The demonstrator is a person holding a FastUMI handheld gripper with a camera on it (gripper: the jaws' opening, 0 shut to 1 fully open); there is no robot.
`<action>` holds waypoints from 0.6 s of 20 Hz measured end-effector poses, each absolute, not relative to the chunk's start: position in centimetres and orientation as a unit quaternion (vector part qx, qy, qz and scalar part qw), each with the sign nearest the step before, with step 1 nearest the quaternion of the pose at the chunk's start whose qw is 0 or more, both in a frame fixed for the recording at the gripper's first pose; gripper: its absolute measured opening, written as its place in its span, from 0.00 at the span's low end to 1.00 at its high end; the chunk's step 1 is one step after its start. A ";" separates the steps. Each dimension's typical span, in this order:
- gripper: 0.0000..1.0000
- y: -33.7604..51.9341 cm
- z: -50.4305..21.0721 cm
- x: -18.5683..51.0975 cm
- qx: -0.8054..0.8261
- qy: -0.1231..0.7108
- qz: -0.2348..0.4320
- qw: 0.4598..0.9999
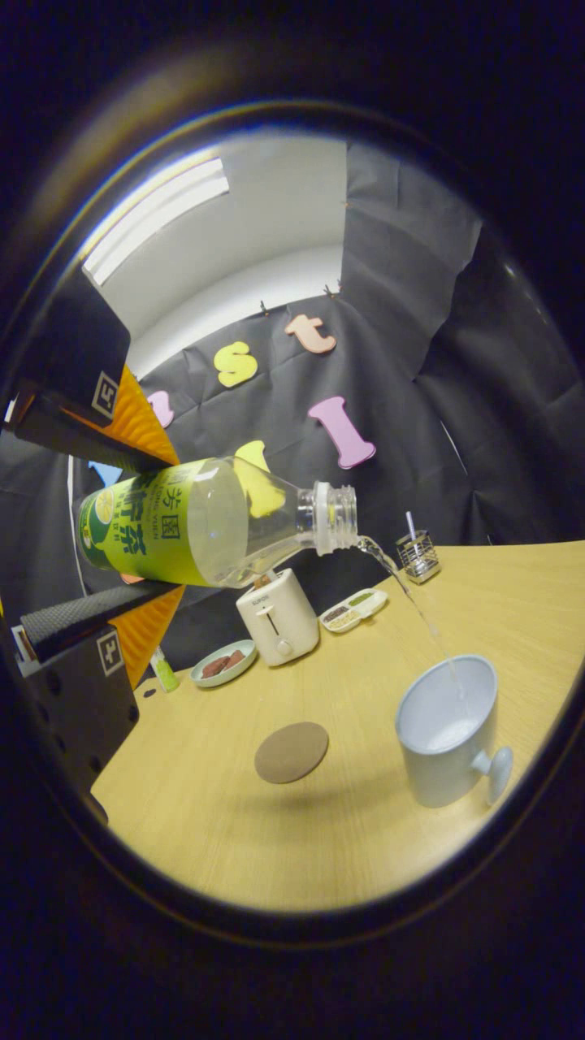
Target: Take the bottle from table, then pour the juice into the cup, finally place the bottle on the coaster
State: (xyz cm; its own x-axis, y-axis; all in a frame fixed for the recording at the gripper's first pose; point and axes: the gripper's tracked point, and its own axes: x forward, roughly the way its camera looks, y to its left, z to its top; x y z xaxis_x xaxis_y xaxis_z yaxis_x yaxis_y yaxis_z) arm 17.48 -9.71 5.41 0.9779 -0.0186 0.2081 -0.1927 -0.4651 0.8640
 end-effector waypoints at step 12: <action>0.79 -10.8 7.2 17.5 0.869 -0.074 0.097 0.480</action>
State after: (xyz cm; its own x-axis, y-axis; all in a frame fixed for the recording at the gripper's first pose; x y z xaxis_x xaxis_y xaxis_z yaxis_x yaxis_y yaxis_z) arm 17.49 -10.82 7.15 0.9702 -0.0343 0.2398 -0.2214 -0.5280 0.8199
